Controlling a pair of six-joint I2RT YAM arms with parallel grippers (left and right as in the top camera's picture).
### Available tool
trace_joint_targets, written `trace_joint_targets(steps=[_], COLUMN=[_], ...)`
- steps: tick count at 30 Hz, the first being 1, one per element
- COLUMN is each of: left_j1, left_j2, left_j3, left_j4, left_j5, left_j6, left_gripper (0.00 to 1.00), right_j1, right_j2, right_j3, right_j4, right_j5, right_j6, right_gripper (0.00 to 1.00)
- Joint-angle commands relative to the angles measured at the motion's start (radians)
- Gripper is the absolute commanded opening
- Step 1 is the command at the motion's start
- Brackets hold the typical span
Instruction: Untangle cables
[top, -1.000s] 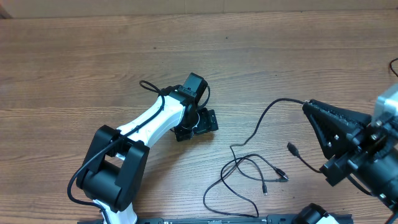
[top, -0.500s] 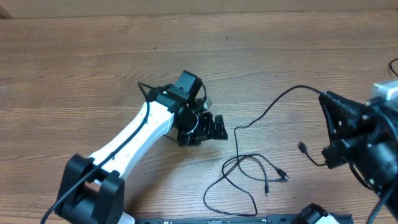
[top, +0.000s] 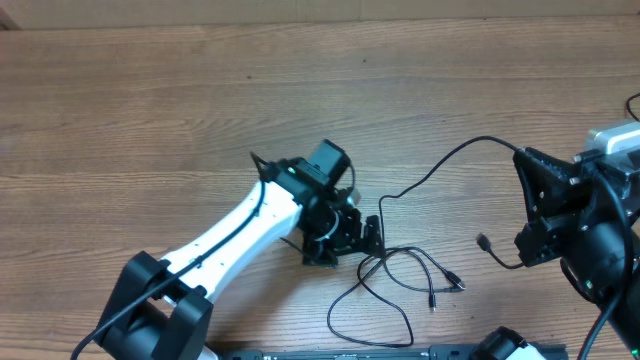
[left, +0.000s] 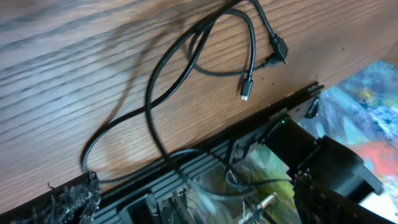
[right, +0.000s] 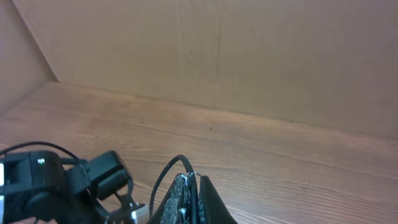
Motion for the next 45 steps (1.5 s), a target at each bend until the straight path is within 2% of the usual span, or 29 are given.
trace_joint_targets(steps=[1, 3, 5, 7, 9, 14, 17, 21, 26, 29, 32, 34, 40, 42, 45], left_j1=[-0.049, -0.084, -0.105, -0.118, -0.125, -0.112, -0.038, 0.189, 0.525, 0.640, 0.686, 0.690, 0.640, 0.607, 0.554], left_j2=[0.002, 0.004, 0.005, 0.005, 0.005, 0.004, 0.004, 0.003, 0.003, 0.003, 0.003, 0.003, 0.005, 0.005, 0.005], left_j3=[-0.048, -0.086, -0.111, -0.132, -0.151, -0.163, -0.156, -0.083, 0.180, 0.349, 0.471, 0.514, 0.483, 0.446, 0.378], left_j4=[0.060, 0.106, 0.129, 0.144, 0.147, 0.148, 0.146, 0.053, -0.115, -0.211, -0.259, -0.269, -0.267, -0.253, -0.217], left_j5=[-0.032, -0.032, -0.036, -0.039, -0.039, -0.094, -0.159, -0.243, -0.282, -0.282, -0.296, -0.355, -0.402, -0.427, -0.487], left_j6=[-0.152, -0.220, -0.251, -0.275, -0.300, -0.298, -0.228, -0.124, 0.031, 0.077, 0.138, 0.145, 0.137, 0.129, 0.098], left_gripper=[1.00, 0.98, 0.91, 0.74, 0.62, 0.04, 0.04, 0.04, 0.04, 0.05, 0.04, 0.04, 0.04, 0.05, 0.04], right_j1=[0.003, 0.003, 0.003, 0.003, 0.003, 0.003, 0.003, 0.003, 0.003, 0.003, 0.003, 0.003, 0.003, 0.003, 0.003], right_j2=[-0.005, -0.005, -0.005, -0.005, -0.005, -0.005, -0.005, -0.005, -0.005, -0.005, -0.005, -0.005, -0.006, -0.006, -0.006], right_j3=[0.005, 0.005, 0.005, 0.005, 0.005, 0.005, 0.005, 0.005, 0.005, 0.005, 0.005, 0.005, 0.008, 0.024, 0.067], right_j4=[-0.005, -0.008, -0.008, -0.008, -0.010, -0.021, -0.036, -0.068, -0.079, -0.078, -0.077, -0.078, -0.059, -0.019, 0.111], right_j5=[0.014, 0.014, 0.014, 0.014, 0.014, 0.014, 0.014, 0.014, 0.026, 0.041, 0.054, 0.082, 0.049, -0.011, -0.029], right_j6=[0.003, 0.003, 0.003, 0.003, 0.003, 0.003, 0.003, 0.003, 0.003, 0.004, 0.042, 0.079, 0.154, 0.126, -0.010], right_gripper=[0.04, 0.04, 0.04, 0.04, 0.04, 0.04, 0.04, 0.04, 0.04, 0.04, 0.04, 0.04, 0.04, 0.04, 0.04])
